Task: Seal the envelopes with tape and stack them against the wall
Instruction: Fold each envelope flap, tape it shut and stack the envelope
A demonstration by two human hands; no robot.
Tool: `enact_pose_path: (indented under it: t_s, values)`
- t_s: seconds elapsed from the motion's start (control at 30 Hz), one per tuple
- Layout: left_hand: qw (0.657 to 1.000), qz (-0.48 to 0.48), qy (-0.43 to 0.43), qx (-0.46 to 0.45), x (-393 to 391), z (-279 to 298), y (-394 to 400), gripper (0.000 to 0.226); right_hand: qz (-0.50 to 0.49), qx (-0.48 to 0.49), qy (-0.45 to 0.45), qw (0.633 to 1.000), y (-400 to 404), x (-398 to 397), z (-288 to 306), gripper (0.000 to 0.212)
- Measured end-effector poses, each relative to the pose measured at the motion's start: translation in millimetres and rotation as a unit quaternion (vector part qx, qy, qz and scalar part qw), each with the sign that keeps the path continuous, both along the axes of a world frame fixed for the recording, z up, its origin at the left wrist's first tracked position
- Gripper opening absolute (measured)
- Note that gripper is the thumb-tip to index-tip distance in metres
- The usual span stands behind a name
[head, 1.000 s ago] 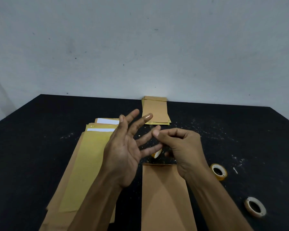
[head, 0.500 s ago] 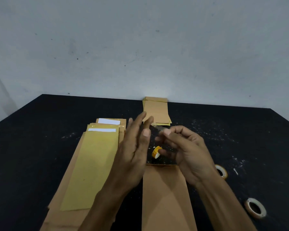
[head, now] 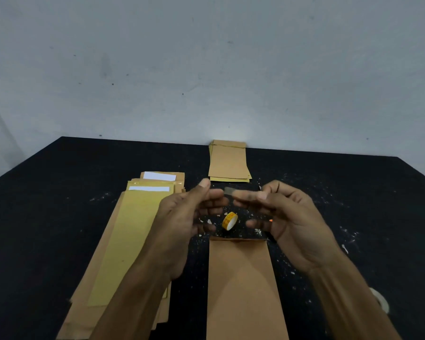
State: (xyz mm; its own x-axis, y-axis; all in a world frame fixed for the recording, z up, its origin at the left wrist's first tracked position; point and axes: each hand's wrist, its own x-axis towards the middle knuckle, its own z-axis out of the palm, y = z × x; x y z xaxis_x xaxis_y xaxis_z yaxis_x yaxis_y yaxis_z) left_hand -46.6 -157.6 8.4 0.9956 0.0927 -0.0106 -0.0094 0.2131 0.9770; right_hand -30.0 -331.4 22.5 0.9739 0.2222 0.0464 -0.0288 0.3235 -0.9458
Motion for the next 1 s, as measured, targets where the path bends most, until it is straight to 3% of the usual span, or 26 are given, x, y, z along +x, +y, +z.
enact_pose_path:
  t_s: [0.13,0.27,0.43,0.57,0.83,1.0]
  values:
    - [1.000,0.001,0.012,0.025,1,-1,-2,0.035,-0.001,-0.042,-0.007,0.999,-1,1,-4,0.015]
    - [0.997,0.034,0.016,0.065,7,-14,-4,0.007,0.001,-0.079,0.010,0.997,-5,1,-7,0.012]
    - [0.989,0.078,0.030,0.119,7,-27,-9,0.009,-0.039,-0.208,0.077,0.974,-12,3,-17,0.011]
    - [0.981,0.087,0.050,0.167,5,-43,-17,0.018,-0.052,-0.241,0.116,0.962,-11,4,-33,0.010]
    - [0.940,0.120,0.012,0.320,-1,-63,-22,0.015,-0.073,-0.237,0.144,0.958,-10,5,-61,0.015]
    - [0.926,0.156,-0.030,0.342,-7,-69,-28,0.012,-0.094,-0.212,0.131,0.964,-11,2,-68,0.011]
